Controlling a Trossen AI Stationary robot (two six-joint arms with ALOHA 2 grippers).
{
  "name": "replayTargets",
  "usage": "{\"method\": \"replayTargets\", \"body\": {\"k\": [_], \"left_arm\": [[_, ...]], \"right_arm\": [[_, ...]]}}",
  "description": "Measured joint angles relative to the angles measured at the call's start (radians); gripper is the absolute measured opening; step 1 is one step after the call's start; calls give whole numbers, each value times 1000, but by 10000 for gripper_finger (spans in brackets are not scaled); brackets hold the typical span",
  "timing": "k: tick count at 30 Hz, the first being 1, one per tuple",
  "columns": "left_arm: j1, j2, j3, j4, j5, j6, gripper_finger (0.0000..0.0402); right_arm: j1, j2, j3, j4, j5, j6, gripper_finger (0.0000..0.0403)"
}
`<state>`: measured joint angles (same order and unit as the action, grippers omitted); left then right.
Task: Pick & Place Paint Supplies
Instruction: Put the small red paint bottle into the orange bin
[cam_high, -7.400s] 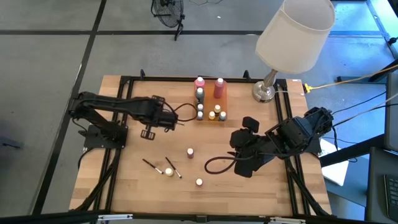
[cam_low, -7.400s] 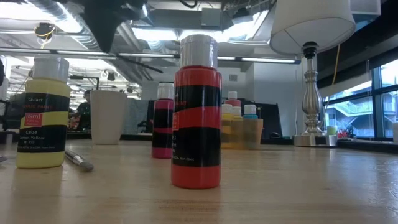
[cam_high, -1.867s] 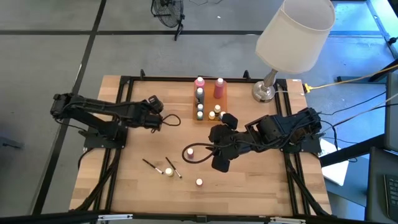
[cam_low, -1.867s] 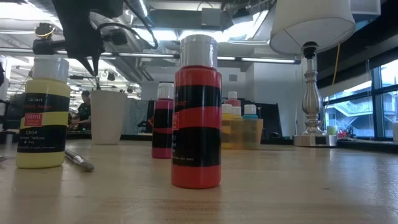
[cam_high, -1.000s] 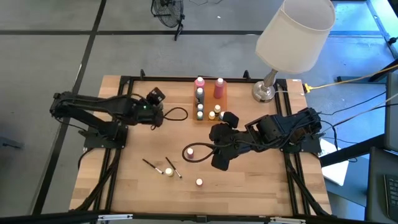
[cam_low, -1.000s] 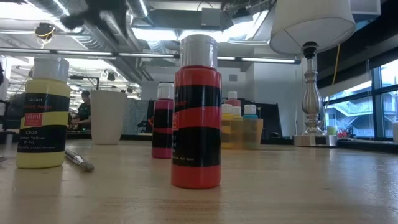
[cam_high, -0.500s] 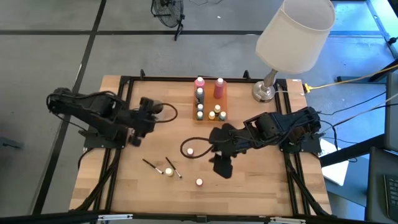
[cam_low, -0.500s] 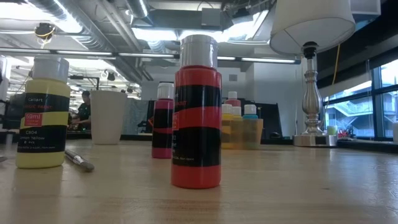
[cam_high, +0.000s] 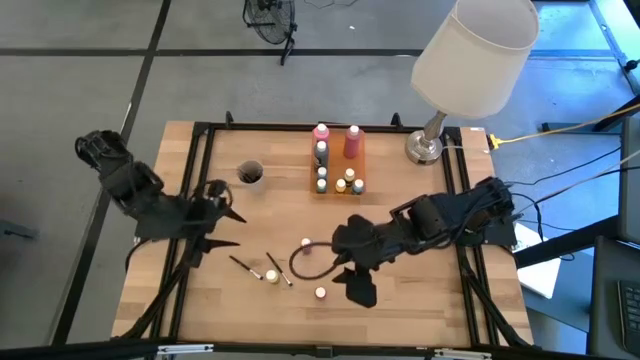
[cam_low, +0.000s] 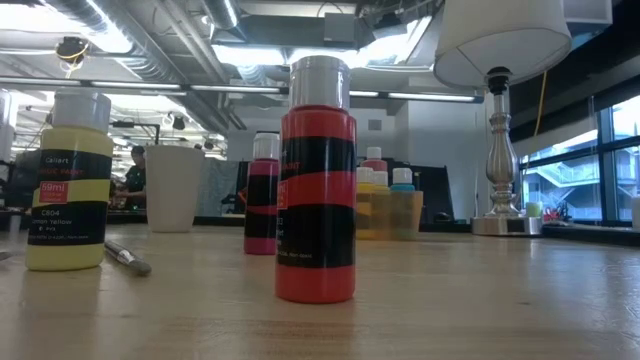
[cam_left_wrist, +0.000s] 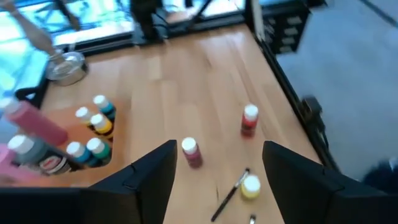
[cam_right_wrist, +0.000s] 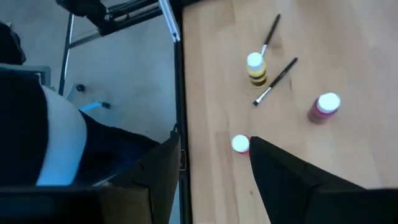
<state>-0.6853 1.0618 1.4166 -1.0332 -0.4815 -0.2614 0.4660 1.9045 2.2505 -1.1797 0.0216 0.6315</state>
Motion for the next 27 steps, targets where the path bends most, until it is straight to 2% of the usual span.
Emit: {"method": "replayTargets", "body": {"k": [4,8,10,16,21,27], "left_arm": [[-95,20,0,10,-197,-170,235],[-167,45,0,10,-429,-449,236],[-199,64,0,10,-509,-552,236],[-278,154,0,10,-602,-716,236],[-293,240,0,10,-631,-877,236],[-298,320,-1,12,-639,-905,236]], "right_arm": [[20,39,0,-13,0,12,197],[39,85,0,-56,1,58,197],[47,103,0,-66,1,91,197],[66,174,0,-73,21,165,197],[63,234,-1,-75,4,238,197],[32,269,-1,-81,0,329,197]]}}
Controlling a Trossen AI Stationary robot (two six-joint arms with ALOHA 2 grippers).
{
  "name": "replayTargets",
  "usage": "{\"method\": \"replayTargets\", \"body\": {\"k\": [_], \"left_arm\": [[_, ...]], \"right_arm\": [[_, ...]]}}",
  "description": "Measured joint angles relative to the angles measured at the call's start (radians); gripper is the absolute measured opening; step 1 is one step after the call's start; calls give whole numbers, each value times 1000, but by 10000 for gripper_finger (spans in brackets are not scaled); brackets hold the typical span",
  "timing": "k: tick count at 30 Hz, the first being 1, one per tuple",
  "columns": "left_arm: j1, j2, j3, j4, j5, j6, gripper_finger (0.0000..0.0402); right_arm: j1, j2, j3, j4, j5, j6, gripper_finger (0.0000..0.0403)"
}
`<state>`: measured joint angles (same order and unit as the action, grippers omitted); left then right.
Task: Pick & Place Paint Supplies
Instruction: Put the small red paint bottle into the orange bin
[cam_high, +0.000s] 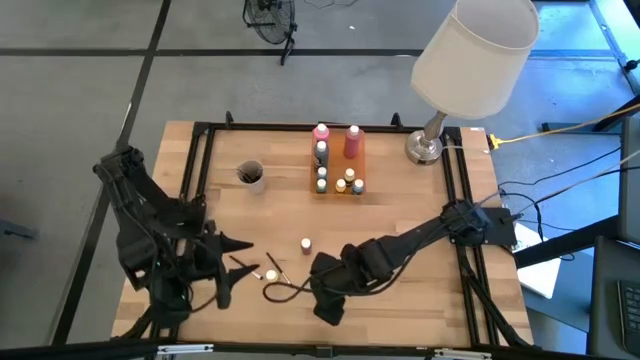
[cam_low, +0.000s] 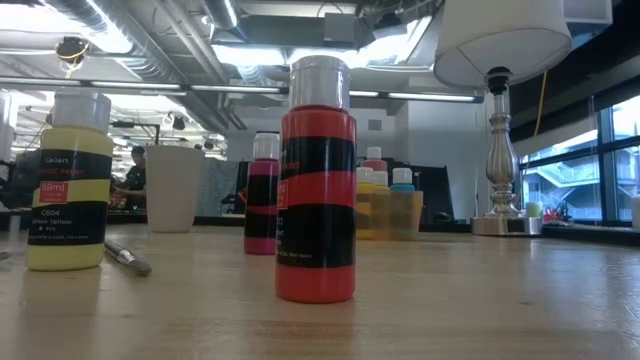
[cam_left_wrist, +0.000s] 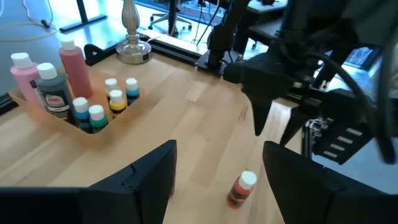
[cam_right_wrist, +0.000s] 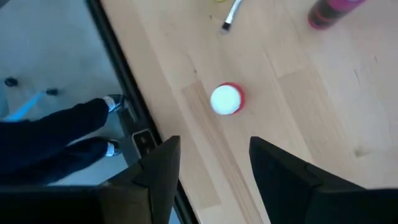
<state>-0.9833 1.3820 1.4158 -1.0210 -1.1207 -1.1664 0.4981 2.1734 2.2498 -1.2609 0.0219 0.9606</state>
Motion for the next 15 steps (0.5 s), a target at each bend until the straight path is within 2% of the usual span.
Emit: {"method": "replayTargets", "body": {"k": [9,12,15], "left_arm": [[-39,-7,0,-3,-34,0,236],[-99,-41,0,-10,-102,-4,236],[-165,-68,0,-10,-215,-45,236]], "right_arm": [[-30,25,-1,17,-23,80,197],[-29,42,0,44,-24,81,197],[-29,66,0,80,-34,99,197]]}}
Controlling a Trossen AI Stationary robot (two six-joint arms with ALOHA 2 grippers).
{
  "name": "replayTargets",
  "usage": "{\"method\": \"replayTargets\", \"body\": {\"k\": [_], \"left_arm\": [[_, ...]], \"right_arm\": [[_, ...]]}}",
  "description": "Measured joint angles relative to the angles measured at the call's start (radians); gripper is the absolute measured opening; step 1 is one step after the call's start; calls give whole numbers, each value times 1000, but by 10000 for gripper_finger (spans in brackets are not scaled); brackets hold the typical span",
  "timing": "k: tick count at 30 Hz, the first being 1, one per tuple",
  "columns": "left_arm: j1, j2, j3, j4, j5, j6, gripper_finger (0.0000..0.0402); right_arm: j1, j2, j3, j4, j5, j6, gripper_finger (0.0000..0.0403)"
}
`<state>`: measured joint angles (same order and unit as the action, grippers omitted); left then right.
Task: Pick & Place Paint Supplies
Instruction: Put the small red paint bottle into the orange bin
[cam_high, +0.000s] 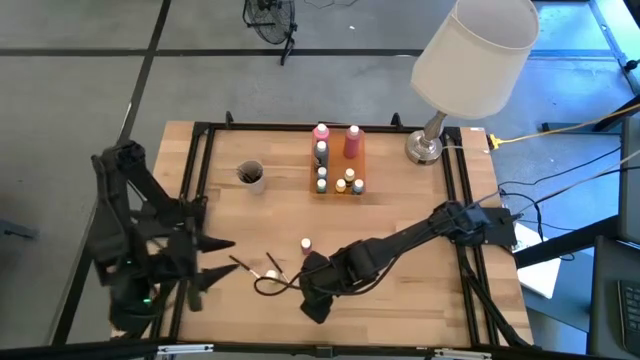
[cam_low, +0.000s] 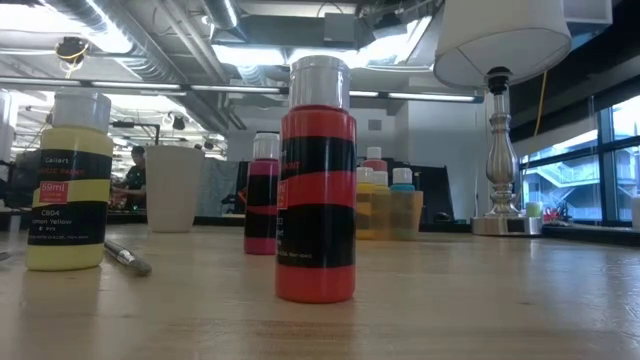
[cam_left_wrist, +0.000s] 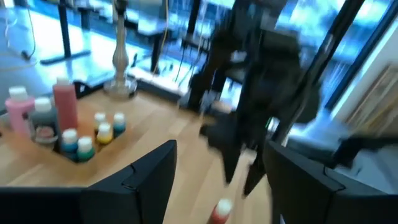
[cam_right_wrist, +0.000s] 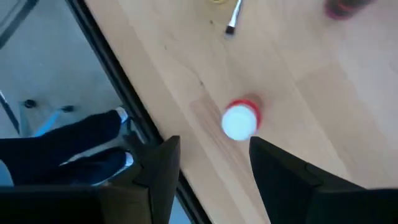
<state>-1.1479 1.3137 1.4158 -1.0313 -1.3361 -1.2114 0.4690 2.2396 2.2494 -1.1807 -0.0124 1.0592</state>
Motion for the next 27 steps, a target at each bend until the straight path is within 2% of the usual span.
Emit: {"method": "replayTargets", "body": {"k": [2,6,19,27], "left_arm": [[-40,-10,0,0,-70,-30,236],[-85,-15,0,-4,-137,-32,236],[-124,-14,0,-4,-144,-35,236],[-127,-14,0,-5,-145,-32,236]], "right_arm": [[0,11,0,-4,0,0,197],[0,40,0,4,-10,12,197],[-4,62,0,-39,-26,82,201],[-5,81,1,-32,-74,93,242]]}}
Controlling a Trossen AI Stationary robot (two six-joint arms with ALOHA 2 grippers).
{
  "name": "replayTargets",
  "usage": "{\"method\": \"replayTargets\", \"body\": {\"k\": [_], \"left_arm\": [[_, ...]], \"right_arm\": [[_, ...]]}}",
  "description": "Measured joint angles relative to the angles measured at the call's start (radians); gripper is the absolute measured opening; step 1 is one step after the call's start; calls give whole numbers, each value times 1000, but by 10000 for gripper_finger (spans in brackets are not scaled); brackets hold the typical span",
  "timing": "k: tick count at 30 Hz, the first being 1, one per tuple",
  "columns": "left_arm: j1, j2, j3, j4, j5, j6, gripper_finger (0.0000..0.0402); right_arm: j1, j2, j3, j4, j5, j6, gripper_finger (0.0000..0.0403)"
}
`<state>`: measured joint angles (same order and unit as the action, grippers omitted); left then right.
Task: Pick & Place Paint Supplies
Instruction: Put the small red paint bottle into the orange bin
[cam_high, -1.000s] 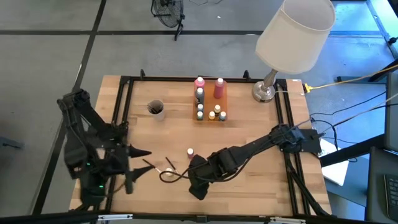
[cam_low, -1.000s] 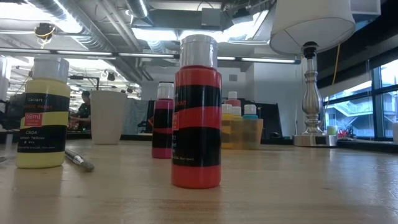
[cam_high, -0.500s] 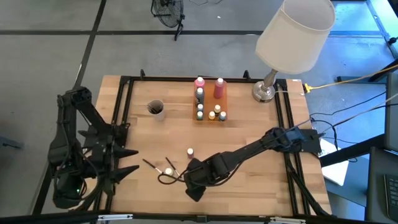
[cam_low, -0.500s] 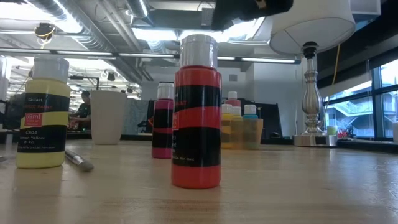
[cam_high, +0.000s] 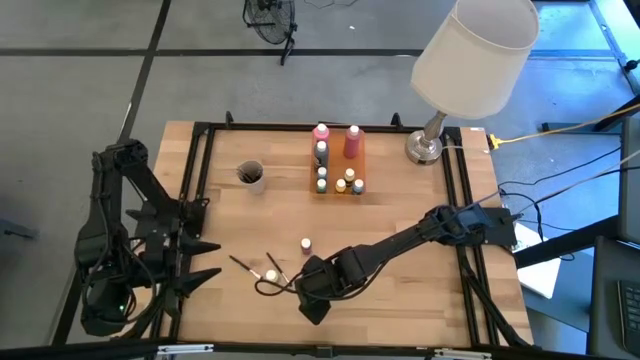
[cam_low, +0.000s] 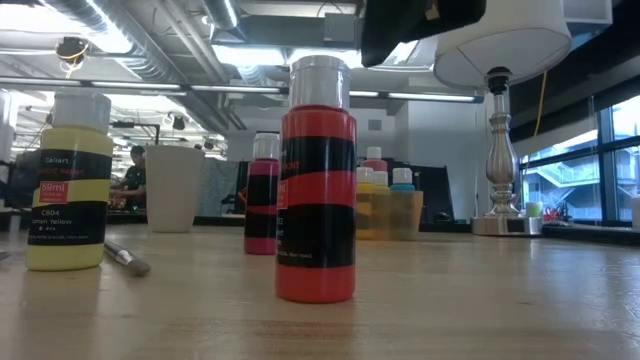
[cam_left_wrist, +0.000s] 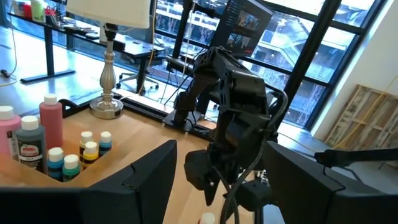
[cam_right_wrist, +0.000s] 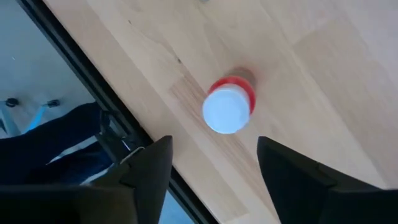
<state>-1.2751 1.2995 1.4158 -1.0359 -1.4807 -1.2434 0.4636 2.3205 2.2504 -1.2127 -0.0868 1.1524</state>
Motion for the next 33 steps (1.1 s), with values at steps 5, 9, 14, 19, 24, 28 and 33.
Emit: {"method": "replayTargets", "body": {"k": [5,9,14,19,24,28,33], "left_arm": [[0,0,0,0,0,0,236],[0,0,0,0,3,0,236],[0,1,0,0,14,0,236],[-1,1,0,0,15,0,236],[-14,1,1,0,15,0,236],[-20,1,1,-1,13,0,236],[-20,1,1,-15,10,0,236]], "right_arm": [[-10,5,-1,4,5,15,275],[-21,5,-1,5,16,15,290],[-28,12,0,11,15,14,293],[-29,34,0,19,0,8,293],[-35,56,-1,13,-14,9,293],[-37,56,-1,12,-21,11,293],[-37,56,-1,8,-22,11,293]]}}
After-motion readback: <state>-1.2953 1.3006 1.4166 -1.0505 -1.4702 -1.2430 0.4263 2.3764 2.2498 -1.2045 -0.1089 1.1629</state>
